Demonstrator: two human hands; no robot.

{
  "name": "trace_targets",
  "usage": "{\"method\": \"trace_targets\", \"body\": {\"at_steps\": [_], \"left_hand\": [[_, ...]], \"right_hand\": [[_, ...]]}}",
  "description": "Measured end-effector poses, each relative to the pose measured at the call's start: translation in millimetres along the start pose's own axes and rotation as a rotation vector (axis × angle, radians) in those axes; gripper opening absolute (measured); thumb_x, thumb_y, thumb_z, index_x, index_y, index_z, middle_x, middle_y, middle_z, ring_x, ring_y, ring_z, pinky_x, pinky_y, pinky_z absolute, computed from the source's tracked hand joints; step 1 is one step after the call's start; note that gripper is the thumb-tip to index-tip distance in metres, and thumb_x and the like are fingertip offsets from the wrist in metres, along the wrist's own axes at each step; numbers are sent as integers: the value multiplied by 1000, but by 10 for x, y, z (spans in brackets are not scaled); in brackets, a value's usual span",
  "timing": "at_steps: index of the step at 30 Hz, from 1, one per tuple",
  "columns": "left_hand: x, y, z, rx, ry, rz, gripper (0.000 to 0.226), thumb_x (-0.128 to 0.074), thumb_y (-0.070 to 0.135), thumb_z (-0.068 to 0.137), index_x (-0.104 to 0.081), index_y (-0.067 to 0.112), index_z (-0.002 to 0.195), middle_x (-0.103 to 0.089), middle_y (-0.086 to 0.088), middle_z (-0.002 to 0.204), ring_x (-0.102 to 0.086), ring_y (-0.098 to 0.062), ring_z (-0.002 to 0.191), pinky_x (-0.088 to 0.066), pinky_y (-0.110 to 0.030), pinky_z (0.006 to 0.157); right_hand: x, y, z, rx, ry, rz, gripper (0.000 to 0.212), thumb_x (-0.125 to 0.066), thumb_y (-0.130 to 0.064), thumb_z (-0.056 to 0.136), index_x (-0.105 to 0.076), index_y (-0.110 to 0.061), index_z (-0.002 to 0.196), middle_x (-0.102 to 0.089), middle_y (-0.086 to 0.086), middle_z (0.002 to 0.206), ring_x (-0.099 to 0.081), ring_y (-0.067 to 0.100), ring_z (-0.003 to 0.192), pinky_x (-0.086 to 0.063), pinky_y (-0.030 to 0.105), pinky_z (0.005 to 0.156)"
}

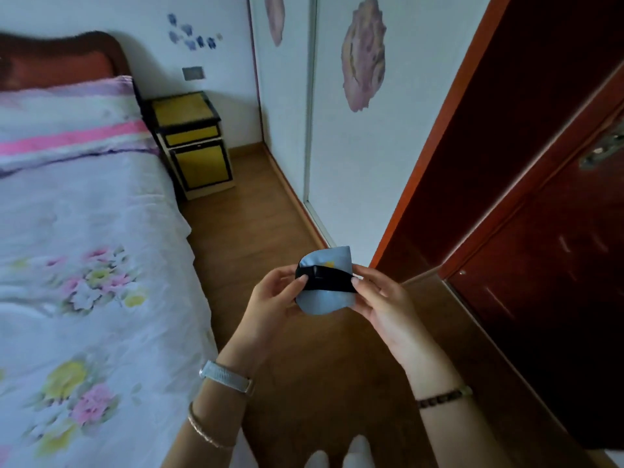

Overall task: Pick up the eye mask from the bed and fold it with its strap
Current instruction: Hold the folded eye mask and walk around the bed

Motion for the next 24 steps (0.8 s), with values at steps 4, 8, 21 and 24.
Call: {"method": "trace_targets", "body": {"at_steps": [4,8,21,24], "left_hand": [[230,153,381,-43,142,10,22,-64,19,92,-68,11,112,-76,-3,100,-75,-16,91,-58,-23,67],[395,307,865,-57,251,-19,24,-64,19,92,-67,9,113,-74,-6,102,-74,-17,91,-60,-26,67],[645,997,2512,-152,507,-123,25,-64,19,88,-66,9,112,-78,-1,93,-75,-18,91,-60,-26,66],[781,1107,2778,-159,551,-143,20,-61,14,93,-65,9,112,-78,-1,91,-75,-16,89,-60,-26,66]], "right_hand": [[-294,-80,654,-32,-134,7,22,-63,-7,93,-73,-19,109,-73,13,116,-70,25,110,-59,37,83],[-563,-212,1331,-49,-261,-15,23,-64,-7,93,-75,-21,107,-78,6,105,-74,21,102,-60,29,76],[-1406,-890,3463,-87,-540,-135,27,-61,-9,95,-69,-12,120,-73,10,117,-71,21,109,-58,30,82],[-1647,-947,3796,-120,-590,-128,28,-60,-7,95,-67,-9,122,-72,11,119,-71,20,108,-59,30,83]]}}
Point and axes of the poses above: each hand's wrist, its own z-axis towards the middle knuckle, its own x-axis out of the back of the hand, y = z × x, the point moved 3 cm from there along z, towards the middle knuckle
